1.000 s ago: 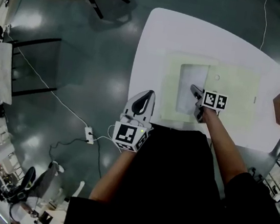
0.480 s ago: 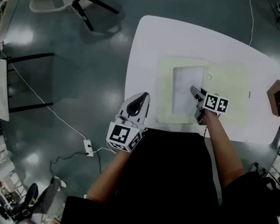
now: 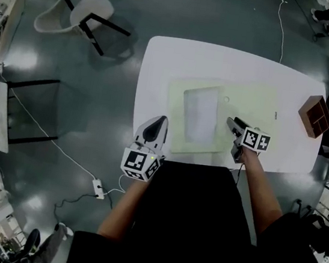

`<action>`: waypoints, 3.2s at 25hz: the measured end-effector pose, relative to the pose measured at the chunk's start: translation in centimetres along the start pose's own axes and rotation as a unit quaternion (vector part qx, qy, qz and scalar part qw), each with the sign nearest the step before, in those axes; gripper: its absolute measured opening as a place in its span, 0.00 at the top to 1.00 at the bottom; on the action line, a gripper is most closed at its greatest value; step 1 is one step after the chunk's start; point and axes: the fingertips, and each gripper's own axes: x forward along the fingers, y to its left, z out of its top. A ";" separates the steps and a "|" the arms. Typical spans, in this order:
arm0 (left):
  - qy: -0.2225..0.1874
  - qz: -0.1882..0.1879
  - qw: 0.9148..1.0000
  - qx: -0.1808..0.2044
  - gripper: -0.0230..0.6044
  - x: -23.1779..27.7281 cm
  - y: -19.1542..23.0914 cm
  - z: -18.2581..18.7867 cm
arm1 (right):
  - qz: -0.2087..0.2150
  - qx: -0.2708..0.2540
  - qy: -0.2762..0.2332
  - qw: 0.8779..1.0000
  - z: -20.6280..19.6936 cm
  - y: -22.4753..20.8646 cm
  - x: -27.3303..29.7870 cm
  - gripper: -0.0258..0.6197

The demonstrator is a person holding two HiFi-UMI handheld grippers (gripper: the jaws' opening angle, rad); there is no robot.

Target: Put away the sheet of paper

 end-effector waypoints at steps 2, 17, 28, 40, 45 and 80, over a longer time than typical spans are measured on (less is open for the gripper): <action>-0.004 0.003 1.000 0.003 0.96 0.4 -1.2 0.3 | 0.005 -0.007 -0.008 1.000 0.8 -0.4 -1.7 0.71; -0.039 0.026 0.998 0.032 0.96 4.4 -11.5 1.8 | 0.079 -0.111 -0.105 0.985 7.7 1.0 -16.2 0.71; -0.067 0.049 0.995 0.049 0.96 5.0 -17.7 3.2 | 0.084 -0.163 -0.159 0.970 11.0 -1.0 -23.5 0.73; -0.106 0.070 0.990 0.068 0.96 3.5 -20.7 6.2 | 0.087 -0.205 -0.219 0.950 13.4 -0.3 -28.7 0.95; -0.105 0.069 0.989 0.075 0.96 3.7 -21.5 6.0 | 0.079 -0.210 -0.223 0.949 12.9 -0.6 -29.4 0.96; -0.085 0.079 0.989 0.096 0.96 5.1 -22.5 4.2 | 0.042 -0.236 -0.236 0.942 11.4 -3.0 -30.1 0.96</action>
